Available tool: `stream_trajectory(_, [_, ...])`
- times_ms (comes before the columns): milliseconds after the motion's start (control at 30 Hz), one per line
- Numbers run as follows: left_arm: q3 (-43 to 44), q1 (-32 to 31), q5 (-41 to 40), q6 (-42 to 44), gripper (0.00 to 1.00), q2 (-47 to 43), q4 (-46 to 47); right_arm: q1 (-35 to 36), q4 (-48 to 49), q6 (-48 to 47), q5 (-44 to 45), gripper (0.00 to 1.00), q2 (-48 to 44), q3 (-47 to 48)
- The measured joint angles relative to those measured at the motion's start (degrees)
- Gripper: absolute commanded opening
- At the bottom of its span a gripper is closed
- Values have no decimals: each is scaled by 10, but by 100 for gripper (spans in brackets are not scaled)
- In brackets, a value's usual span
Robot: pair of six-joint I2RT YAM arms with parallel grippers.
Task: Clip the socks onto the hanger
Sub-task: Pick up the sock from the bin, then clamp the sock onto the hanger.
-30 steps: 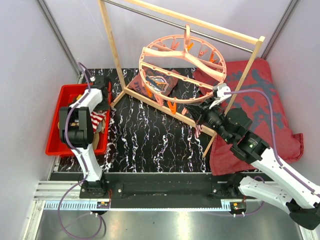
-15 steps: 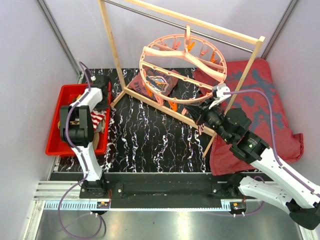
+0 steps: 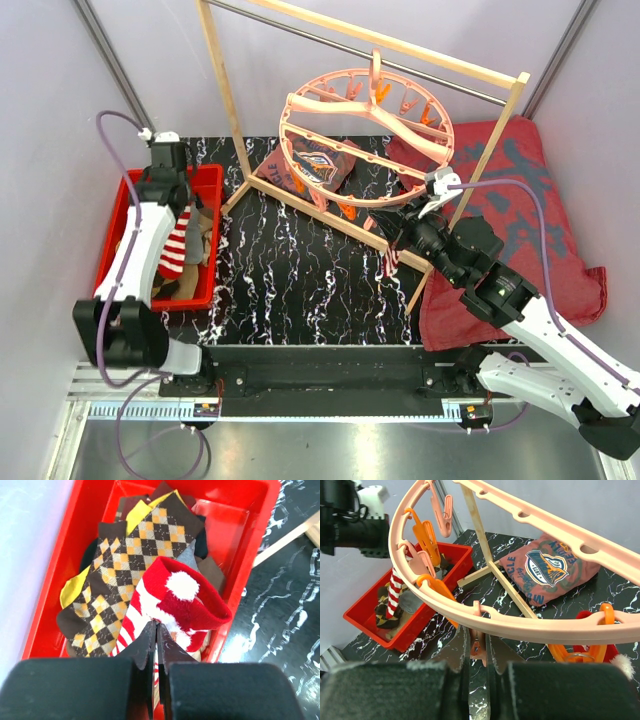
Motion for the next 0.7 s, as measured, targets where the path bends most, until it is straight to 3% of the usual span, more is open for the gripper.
stream_trajectory(333, [-128,-14,155,2,0,-222,55,0,0,0,0,9,-2,0])
stream_trajectory(700, [-210,-120,326,-59,0,-394,174,0,0,9,-2,9,-2,0])
